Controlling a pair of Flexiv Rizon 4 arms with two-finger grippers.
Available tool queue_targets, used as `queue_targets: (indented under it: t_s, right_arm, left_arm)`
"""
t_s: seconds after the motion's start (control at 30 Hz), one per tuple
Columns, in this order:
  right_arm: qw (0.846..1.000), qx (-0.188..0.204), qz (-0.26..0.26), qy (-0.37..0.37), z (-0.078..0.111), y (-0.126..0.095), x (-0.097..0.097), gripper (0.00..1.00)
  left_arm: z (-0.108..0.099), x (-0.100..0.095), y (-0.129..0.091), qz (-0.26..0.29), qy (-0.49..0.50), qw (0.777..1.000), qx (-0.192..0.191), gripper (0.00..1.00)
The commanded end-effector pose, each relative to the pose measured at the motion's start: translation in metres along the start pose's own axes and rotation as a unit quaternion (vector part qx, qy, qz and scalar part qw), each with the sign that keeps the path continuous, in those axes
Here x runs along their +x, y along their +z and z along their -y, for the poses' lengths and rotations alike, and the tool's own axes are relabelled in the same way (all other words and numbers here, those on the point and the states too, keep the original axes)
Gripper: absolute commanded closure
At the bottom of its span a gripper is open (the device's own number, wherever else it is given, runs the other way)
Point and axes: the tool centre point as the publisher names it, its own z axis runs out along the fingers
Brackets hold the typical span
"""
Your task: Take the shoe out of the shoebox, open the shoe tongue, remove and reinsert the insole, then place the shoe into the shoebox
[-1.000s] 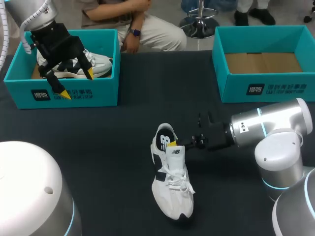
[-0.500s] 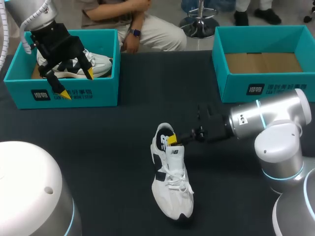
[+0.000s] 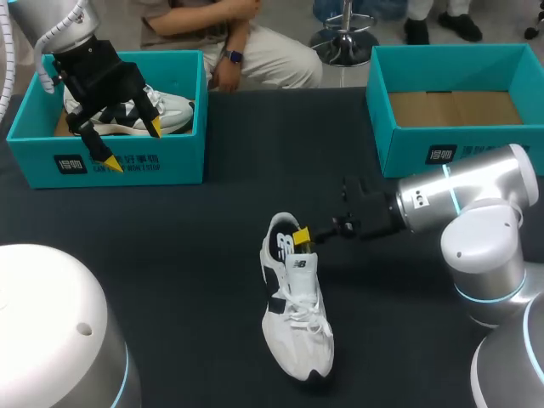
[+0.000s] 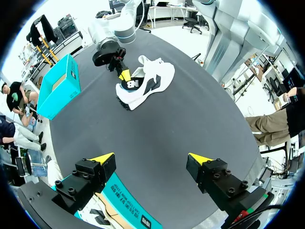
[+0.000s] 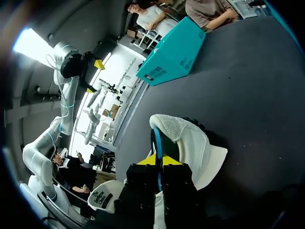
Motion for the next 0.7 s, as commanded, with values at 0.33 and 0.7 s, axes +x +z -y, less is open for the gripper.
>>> queue_targets:
  t_s: [0.33,0.7]
  right_arm:
    - [1.0,0.001,-0.008,0.019,0.023,0.01,0.001,1.0]
    - [0.999,0.004,-0.009,0.042,0.042,0.015,0.001,1.0]
  left_arm:
    - [0.0,-0.001,0.0,-0.001,0.0,1.0,-0.001,0.0]
    - [0.0,-0.001,0.0,-0.001,0.0,1.0,-0.001,0.0]
